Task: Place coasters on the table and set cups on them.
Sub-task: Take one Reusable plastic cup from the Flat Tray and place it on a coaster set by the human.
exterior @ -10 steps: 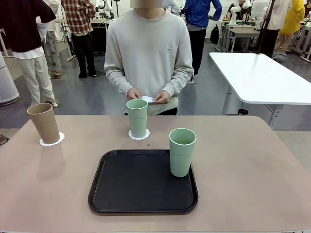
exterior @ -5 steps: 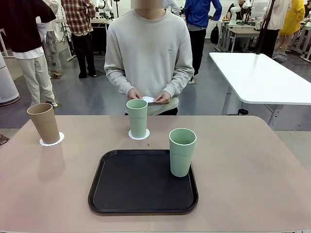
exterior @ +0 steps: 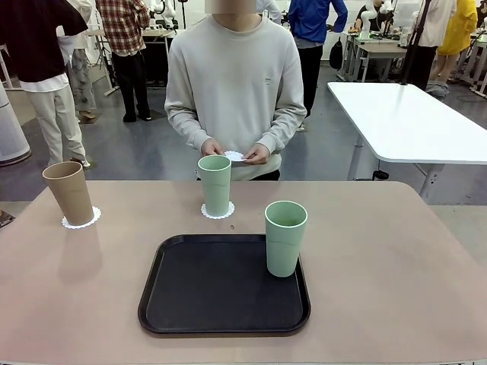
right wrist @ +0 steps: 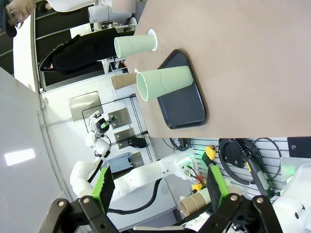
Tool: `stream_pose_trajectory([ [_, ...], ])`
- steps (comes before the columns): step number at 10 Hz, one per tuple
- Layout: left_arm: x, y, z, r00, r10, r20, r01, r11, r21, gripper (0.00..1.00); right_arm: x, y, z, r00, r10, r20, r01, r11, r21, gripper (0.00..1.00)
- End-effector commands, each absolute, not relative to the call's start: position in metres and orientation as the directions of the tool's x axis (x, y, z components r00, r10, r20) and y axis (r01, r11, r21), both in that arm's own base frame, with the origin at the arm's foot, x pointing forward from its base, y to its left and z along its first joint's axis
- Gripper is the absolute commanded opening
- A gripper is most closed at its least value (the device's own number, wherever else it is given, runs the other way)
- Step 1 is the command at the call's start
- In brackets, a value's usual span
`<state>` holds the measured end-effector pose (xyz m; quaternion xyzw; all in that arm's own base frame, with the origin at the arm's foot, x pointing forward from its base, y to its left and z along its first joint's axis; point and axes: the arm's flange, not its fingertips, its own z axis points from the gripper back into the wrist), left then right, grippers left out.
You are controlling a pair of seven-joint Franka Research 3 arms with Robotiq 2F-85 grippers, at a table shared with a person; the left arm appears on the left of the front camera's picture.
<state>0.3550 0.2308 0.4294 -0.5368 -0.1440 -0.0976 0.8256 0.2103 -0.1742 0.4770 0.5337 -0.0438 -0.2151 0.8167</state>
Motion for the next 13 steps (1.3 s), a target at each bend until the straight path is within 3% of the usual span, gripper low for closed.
stream_pose_trajectory([
  [1, 0.3530, 0.2332, 0.4310, 0.941, 0.014, 0.338, 0.305, 0.395, -0.866, 1.00, 0.2102, -0.1736, 0.4766, 0.908, -0.391, -0.151, 0.292, 0.332, 0.897, 1.00],
  [13, 0.3530, 0.2332, 0.4310, 0.941, 0.014, 0.338, 0.305, 0.395, -0.866, 1.00, 0.2102, -0.1736, 0.4766, 0.908, -0.391, -0.151, 0.292, 0.332, 0.897, 1.00],
])
